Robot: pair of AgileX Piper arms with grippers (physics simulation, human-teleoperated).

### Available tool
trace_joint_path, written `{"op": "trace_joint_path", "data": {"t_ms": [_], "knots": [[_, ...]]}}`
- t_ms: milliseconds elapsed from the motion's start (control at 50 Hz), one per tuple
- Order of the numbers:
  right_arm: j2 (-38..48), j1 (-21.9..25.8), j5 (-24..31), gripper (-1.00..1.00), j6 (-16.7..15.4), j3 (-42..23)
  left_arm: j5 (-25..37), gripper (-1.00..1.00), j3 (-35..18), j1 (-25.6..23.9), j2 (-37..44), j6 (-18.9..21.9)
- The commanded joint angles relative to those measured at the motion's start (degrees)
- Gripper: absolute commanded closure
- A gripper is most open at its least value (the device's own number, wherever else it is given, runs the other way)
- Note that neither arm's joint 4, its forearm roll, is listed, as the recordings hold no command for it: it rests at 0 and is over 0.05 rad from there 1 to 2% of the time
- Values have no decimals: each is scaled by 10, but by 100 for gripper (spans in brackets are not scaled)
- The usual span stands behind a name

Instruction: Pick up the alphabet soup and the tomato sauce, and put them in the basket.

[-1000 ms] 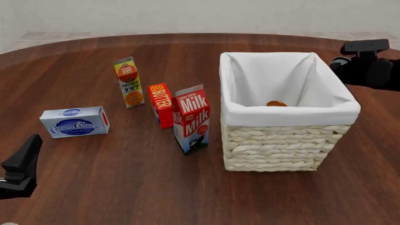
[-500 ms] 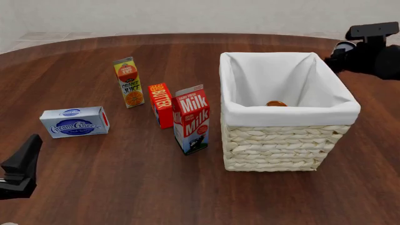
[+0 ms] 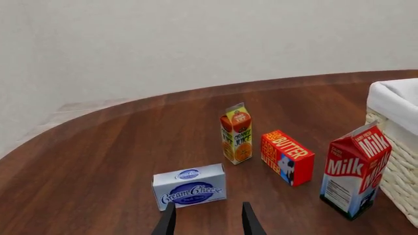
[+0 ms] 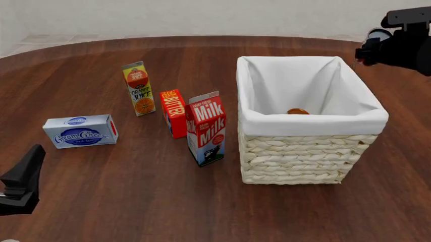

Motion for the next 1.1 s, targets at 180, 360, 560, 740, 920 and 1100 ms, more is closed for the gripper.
{"op": "trace_joint_path", "data": {"t_ms": [180,360,560,740,920,1100], "knots": [[-51,16,15,100,13,4,1,-100,0,0,-2,0],[-68,24,26,100,12,0,2,-100,0,0,-4,-1],[-98,39,42,100,15,-2,7,-100,0,0,-11,-1],[-120,44,49,100,16,-3,14,-100,0,-2,-20,0],[-137,53,54,100,17,1,18,-100,0,-1,-25,0],[-156,77,67,100,25,5,17,-100,0,-1,-25,-1]]}}
